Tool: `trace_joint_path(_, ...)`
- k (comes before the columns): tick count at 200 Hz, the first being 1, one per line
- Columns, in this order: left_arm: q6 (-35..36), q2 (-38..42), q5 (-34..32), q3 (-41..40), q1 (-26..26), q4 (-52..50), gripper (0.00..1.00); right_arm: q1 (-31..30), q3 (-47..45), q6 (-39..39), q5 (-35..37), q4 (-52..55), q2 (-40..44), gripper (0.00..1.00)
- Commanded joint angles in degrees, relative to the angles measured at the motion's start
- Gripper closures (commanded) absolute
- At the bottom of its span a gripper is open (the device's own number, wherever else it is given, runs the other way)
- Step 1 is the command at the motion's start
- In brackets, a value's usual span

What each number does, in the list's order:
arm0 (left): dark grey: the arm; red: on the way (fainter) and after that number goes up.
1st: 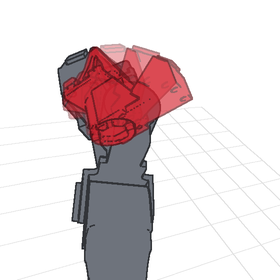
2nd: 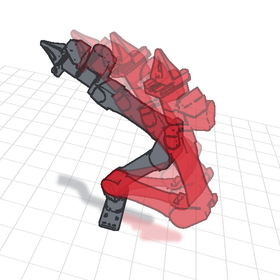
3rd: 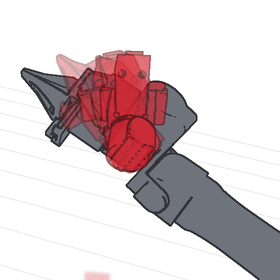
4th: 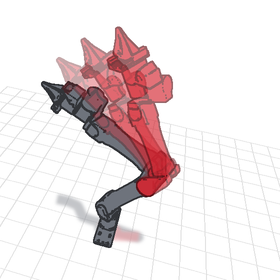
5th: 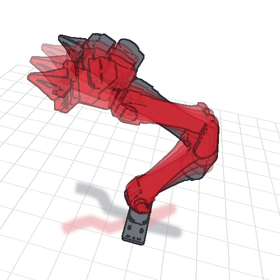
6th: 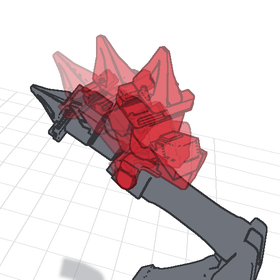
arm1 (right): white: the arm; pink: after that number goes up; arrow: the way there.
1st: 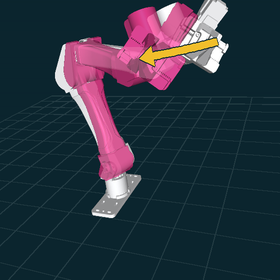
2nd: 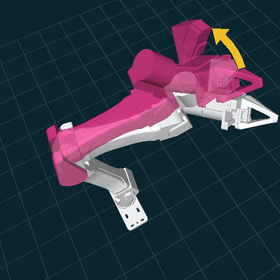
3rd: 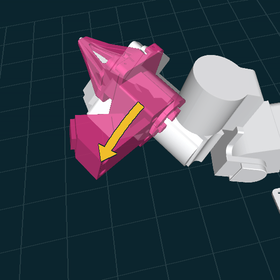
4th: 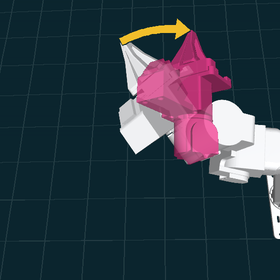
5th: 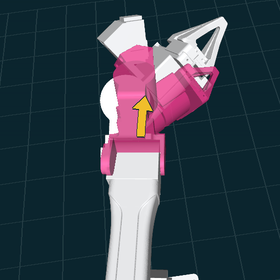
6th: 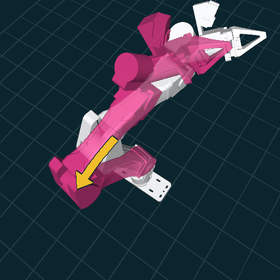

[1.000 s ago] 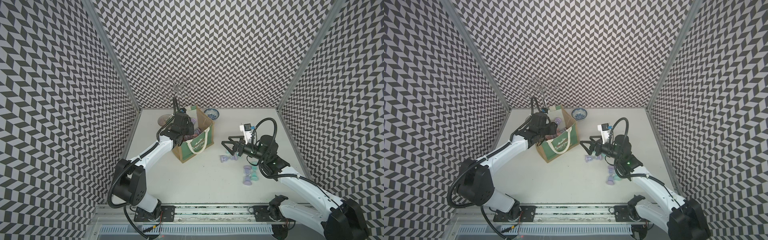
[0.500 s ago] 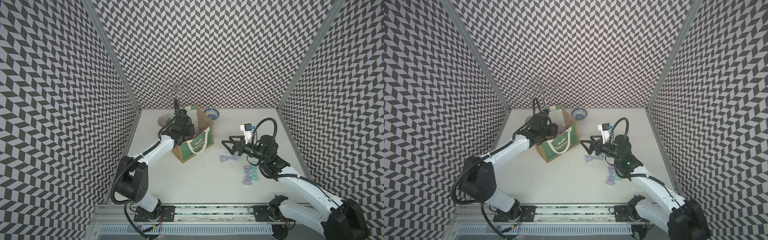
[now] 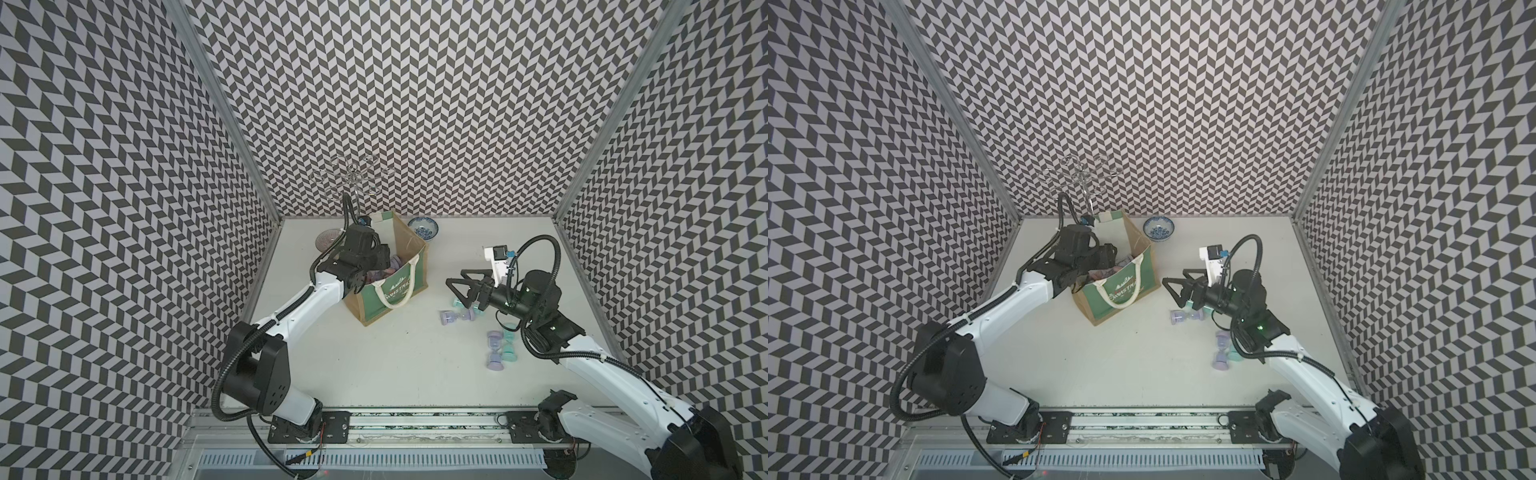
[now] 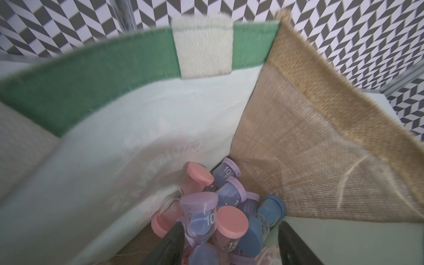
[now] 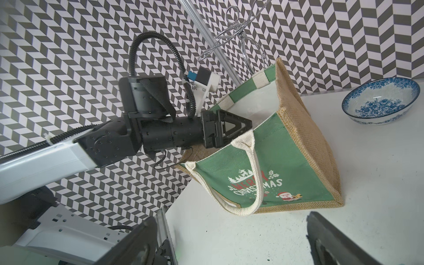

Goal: Put the hourglass into the canvas bag
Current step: Place the hourglass in the canvas bag, then pick up the hourglass from the center of the board.

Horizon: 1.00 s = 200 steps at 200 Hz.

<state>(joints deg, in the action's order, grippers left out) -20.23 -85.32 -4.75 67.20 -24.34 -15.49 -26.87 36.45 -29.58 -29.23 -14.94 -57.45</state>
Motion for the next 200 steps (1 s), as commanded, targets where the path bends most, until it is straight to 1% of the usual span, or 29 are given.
trace_joint_path(1, -0.54, 4.32, 0.4, -0.81, -0.25, 0.13, 0.32, -0.34, 0.76, 0.08, 1.71, -1.05, 1.87, 0.01)
trace_joint_path(26, -1.47, 7.83, 0.41, -1.45, -0.68, 0.55, 0.3, -0.28, 1.18, 0.57, 3.72, 1.34, 2.88, 0.01)
trace_joint_path(44, -1.37, 11.2, 2.2, -3.56, -1.71, 3.34, 0.3, -0.23, 1.19, 1.11, 5.43, 3.05, 3.96, 0.01)
trace_joint_path(74, -1.26, 16.23, 0.77, -5.46, -4.25, 5.66, 0.29, -0.17, 1.82, 1.12, 8.18, 7.41, 5.61, 0.01)
trace_joint_path(103, 2.55, 19.47, 1.56, -7.93, -8.44, 9.03, 0.29, 0.04, 1.36, 0.54, 13.27, 12.26, 7.98, 0.01)
trace_joint_path(122, 5.14, 20.9, 2.9, -9.37, -11.43, 10.52, 0.29, 0.18, 0.7, 0.4, 14.19, 14.67, 9.89, 0.01)
trace_joint_path(150, 8.48, 21.77, 5.18, -12.56, -15.76, 12.84, 0.29, 0.27, -0.12, -0.44, 14.98, 18.27, 12.38, 0.01)
trace_joint_path(175, 12.36, 20.87, 4.02, -14.89, -21.28, 14.11, 0.29, 0.31, -0.5, -0.3, 16.21, 21.78, 14.68, 0.01)
trace_joint_path(200, 13.65, 18.36, 3.8, -17.32, -24.27, 16.77, 0.28, 0.28, -1.46, -1.18, 17.95, 24.6, 16.43, 0.01)
